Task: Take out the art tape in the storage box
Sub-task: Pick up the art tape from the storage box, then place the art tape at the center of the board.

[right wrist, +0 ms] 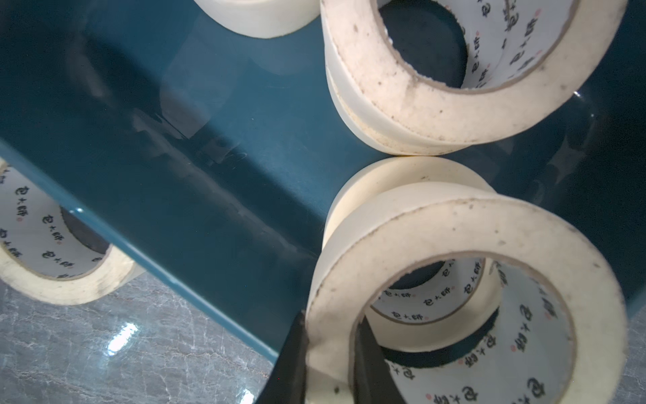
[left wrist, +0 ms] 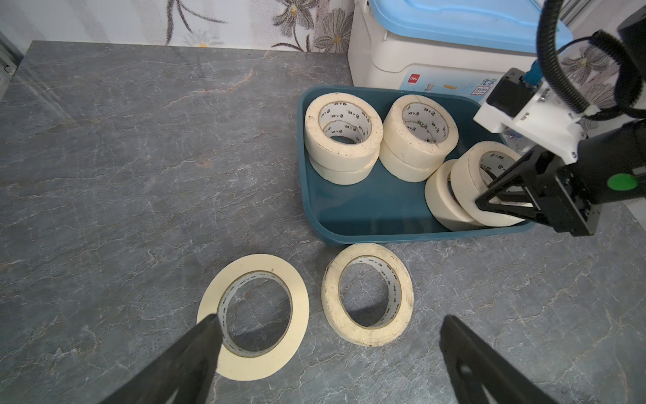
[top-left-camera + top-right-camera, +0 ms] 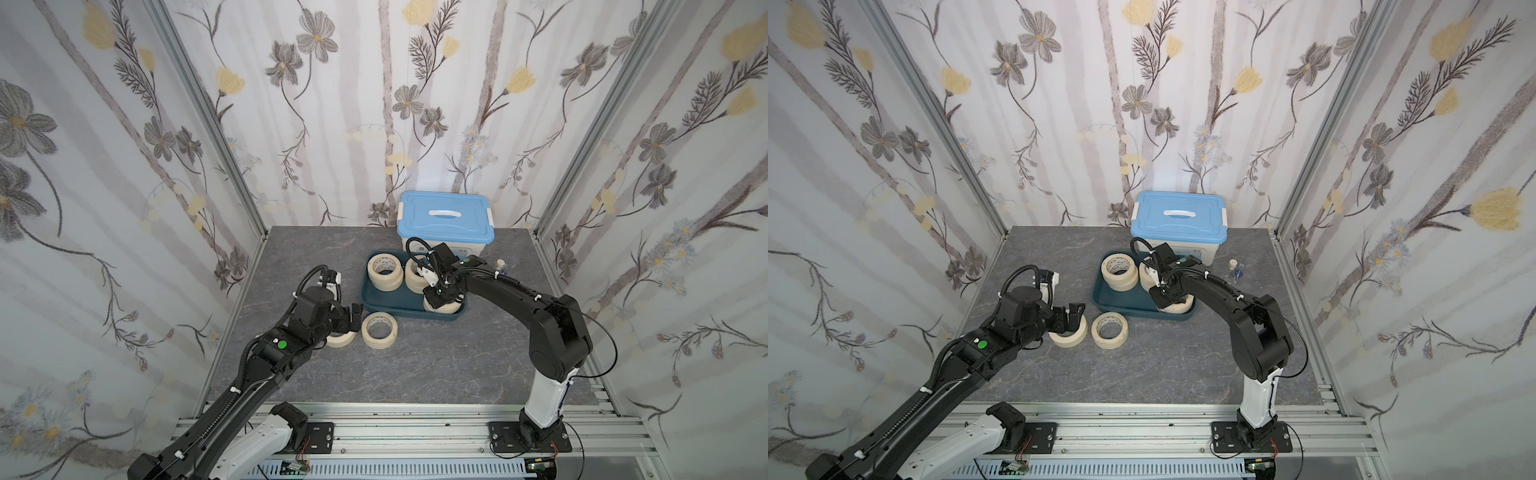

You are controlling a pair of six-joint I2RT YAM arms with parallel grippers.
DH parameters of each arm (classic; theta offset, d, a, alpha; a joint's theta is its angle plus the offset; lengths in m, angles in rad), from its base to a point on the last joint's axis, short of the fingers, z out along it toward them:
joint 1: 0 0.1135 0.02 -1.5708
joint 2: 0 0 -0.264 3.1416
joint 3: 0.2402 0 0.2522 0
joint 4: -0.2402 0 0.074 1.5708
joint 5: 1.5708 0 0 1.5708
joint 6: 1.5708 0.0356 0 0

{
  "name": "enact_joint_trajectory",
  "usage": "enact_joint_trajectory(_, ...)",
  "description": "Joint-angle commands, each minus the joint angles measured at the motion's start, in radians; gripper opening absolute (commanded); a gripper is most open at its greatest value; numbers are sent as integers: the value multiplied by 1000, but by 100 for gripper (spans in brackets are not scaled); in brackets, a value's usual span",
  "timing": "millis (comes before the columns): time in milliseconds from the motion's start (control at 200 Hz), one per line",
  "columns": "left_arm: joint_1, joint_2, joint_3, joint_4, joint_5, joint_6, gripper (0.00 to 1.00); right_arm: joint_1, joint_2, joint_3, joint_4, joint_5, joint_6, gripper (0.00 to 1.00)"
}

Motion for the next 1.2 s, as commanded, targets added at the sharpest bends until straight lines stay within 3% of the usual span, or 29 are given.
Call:
enact_joint_trajectory(0,0,1,-5,26,-29,10,100,13,-44,-5,-25,32,-2,13)
enact_joint_trajectory(520,2,29,-16,89,-28,19,100,187,-276,-130,-45,-35,117,13)
enact_joint_trajectory(819,1,-20,-41,70,-72,24,100,317,-245,-175,-20,-17,143,13)
enact_joint_trajectory(1199,1,-74,-58,33,-108,17,100,359,-135,-196,60,-15,148,13)
